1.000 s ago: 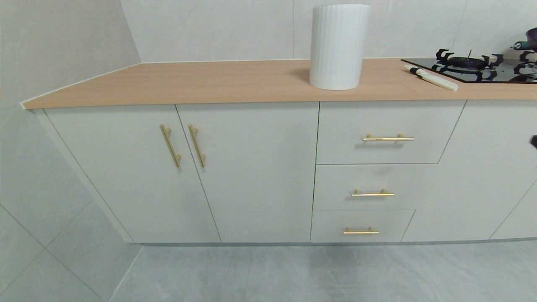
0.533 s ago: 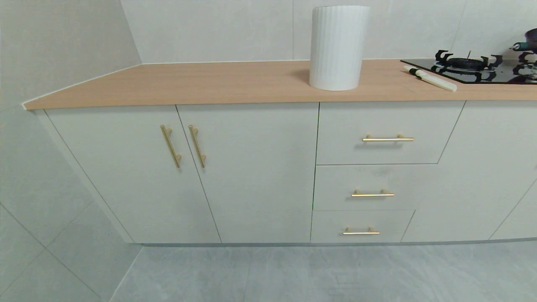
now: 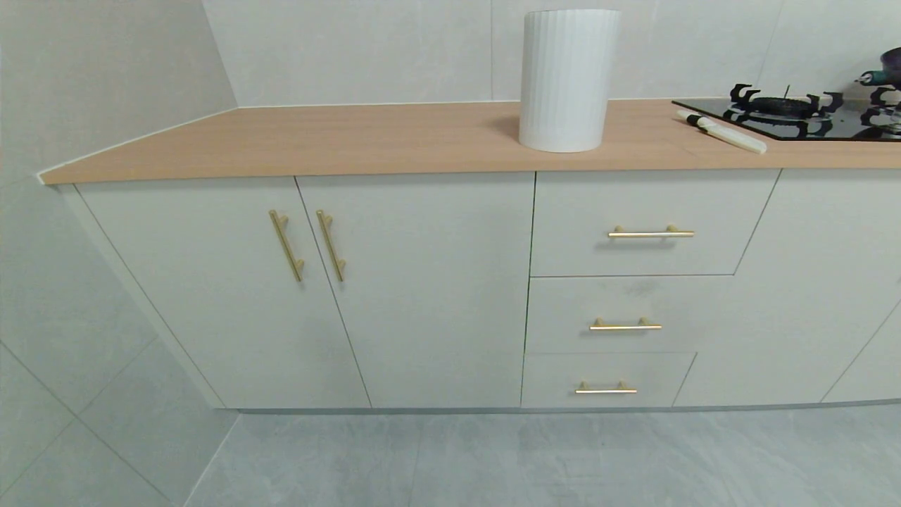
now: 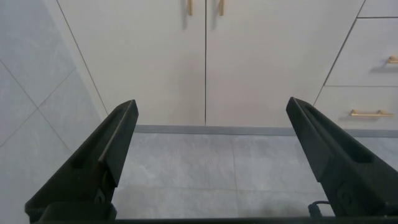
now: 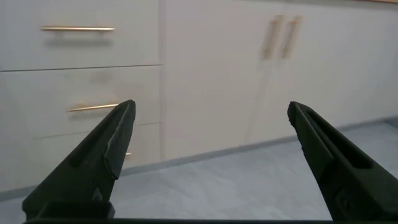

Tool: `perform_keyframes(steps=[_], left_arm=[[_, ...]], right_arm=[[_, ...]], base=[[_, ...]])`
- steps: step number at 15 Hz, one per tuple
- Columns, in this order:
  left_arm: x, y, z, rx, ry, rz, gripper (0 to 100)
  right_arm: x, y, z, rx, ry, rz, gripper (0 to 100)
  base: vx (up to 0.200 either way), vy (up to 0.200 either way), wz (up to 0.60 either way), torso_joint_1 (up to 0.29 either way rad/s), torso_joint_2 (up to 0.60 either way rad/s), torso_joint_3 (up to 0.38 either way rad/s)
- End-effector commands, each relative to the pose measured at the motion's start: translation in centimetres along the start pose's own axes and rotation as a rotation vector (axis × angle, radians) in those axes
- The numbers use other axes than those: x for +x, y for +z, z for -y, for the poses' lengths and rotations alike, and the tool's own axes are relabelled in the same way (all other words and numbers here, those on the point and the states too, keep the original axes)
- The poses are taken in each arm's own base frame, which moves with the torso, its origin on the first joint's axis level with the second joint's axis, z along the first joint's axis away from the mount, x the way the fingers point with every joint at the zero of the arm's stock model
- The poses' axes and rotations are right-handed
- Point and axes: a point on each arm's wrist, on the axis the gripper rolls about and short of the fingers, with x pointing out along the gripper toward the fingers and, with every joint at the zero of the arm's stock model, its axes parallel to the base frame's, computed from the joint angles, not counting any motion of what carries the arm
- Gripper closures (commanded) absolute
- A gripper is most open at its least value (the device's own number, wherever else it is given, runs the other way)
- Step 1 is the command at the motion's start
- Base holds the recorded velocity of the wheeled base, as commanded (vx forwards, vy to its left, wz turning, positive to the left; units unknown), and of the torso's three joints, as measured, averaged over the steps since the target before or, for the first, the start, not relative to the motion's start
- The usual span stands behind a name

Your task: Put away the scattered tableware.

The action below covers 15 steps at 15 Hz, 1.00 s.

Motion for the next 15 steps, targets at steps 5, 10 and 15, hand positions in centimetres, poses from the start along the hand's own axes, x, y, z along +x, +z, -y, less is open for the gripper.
perform_keyframes(steps=[5,10,15], left_arm=[[0.0,0.0,0.0,0.0,0.001,0.0,0],[0.0,0.0,0.0,0.0,0.001,0.0,0],[0.0,0.0,0.0,0.0,0.001,0.0,0]], right_arm=[[0.7,-4.1,-1.4,0.091,0.27,-0.076,0],[0.7,-4.5,-1.5,0.088,0.296,-0.123,0],[0.7,-4.6,-1.5,0.099,0.291,-0.127,0]], base=[[0.0,0.0,0.0,0.0,0.0,0.0],[0.0,0.0,0.0,0.0,0.0,0.0],[0.0,0.0,0.0,0.0,0.0,0.0]])
